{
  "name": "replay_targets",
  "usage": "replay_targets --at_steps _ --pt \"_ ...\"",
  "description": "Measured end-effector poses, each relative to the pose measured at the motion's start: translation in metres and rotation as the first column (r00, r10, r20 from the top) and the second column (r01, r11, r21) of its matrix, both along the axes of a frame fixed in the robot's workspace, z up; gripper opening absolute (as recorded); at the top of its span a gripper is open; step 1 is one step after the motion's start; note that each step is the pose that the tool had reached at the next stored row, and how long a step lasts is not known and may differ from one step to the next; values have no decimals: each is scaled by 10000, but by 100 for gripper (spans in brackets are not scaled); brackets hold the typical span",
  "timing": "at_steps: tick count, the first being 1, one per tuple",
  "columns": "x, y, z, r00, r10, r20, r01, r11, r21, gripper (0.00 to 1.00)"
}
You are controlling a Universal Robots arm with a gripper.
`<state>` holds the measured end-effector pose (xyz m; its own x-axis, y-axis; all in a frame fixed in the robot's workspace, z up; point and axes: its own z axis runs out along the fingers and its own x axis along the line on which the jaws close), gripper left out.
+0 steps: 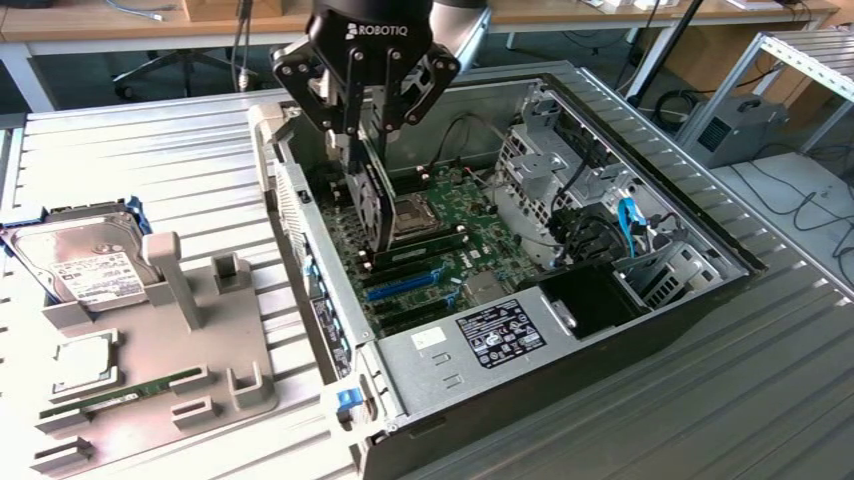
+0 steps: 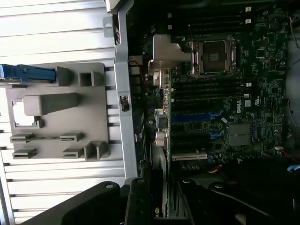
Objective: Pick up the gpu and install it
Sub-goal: 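Pick up the gpu and move the gpu toward the slot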
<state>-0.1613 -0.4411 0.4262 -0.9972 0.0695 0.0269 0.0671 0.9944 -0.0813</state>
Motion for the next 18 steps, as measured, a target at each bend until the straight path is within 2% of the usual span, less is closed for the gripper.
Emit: replay_targets --at_steps 18 --pt "130 0 -15 10000 -1 0 1 9999 -105 26"
